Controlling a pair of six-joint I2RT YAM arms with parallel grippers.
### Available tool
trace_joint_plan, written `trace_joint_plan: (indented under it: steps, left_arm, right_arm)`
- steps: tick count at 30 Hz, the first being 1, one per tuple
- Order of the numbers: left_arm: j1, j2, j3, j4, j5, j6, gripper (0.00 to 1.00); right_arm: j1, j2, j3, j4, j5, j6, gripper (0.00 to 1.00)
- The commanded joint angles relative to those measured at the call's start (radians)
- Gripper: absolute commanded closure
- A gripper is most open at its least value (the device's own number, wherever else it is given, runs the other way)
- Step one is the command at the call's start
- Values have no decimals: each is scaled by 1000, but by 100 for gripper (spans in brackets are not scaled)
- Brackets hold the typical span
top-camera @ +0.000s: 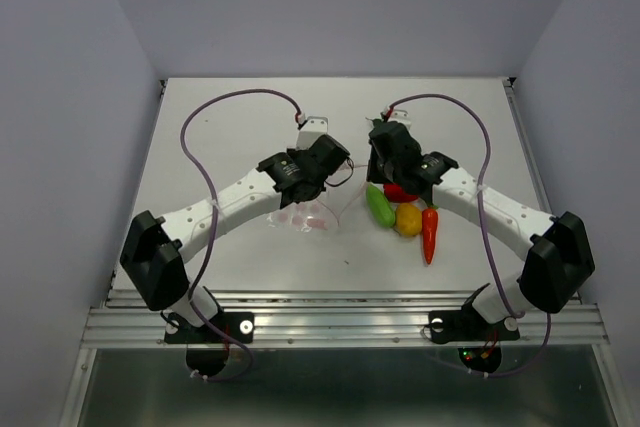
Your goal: Place the food in the zip-top bag and seal the zipper
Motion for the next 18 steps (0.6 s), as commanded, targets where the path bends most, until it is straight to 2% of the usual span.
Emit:
trace_joint_plan:
  steps: [1,4,7,10,14,18]
  left_arm:
    - [7,23,39,-253,-282,-66,100]
    - [7,42,78,-309,-342,-96,100]
    - [7,45,111,-286,-324,-71,100]
    - [6,10,110,-162,-232,10,100]
    - [6,-85,24,106,35,129,100]
    - [6,-90,3,188,141,156,100]
  right_arm:
    - [-21,-25,-10,-72,219,-8,99]
    - [-21,-33,7,-100,286,-11,99]
    - [-21,-42,21,-100,272,-28,99]
    - [-21,-57,26,-59,185,-53,99]
    - [-21,-70,3,26,-19,-82,99]
    - [-21,-42,15,66,-128,-77,93]
